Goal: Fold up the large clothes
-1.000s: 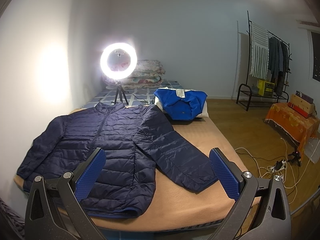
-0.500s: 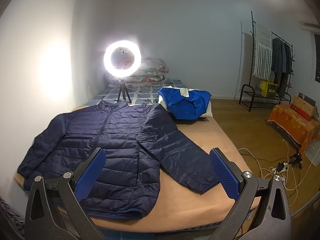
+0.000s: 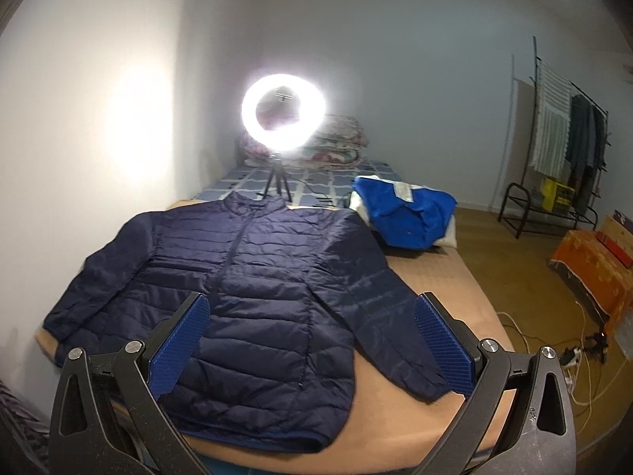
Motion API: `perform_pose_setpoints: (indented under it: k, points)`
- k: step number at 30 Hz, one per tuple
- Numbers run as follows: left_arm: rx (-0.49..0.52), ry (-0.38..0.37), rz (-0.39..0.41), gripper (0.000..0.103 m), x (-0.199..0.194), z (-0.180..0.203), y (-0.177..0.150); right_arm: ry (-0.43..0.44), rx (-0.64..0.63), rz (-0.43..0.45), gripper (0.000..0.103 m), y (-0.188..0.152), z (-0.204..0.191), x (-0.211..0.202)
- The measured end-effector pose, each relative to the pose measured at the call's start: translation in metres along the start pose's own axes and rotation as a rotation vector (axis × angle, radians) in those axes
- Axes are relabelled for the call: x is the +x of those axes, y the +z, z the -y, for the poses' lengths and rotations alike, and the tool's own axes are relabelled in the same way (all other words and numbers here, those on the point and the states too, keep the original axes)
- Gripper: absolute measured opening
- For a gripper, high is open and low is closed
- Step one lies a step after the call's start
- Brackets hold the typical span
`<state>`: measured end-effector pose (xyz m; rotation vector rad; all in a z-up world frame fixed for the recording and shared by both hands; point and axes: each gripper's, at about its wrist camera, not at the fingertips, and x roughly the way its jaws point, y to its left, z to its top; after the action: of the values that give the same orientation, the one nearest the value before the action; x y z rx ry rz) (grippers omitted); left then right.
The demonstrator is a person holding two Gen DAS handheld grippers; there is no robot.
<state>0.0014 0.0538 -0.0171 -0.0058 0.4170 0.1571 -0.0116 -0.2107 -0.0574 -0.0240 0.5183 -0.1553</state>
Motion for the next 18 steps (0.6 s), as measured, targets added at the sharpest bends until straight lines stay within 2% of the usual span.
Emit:
perform_pose_setpoints:
  k: [4,11,18]
  points:
    - [-0.007,0.014,0.006,0.103,-0.004,-0.011,-0.005,0.050,-0.031,0.001,0.102,0.007,-0.020,0.011]
    - [-0.013,0.025,0.003,0.103,-0.010,-0.022,-0.016,0.256,-0.154,0.023,0.102,0.021,-0.075,0.032]
    - [-0.045,0.036,-0.027,0.103,-0.014,-0.045,-0.032,0.445,-0.317,-0.039,0.102,0.027,-0.147,0.056]
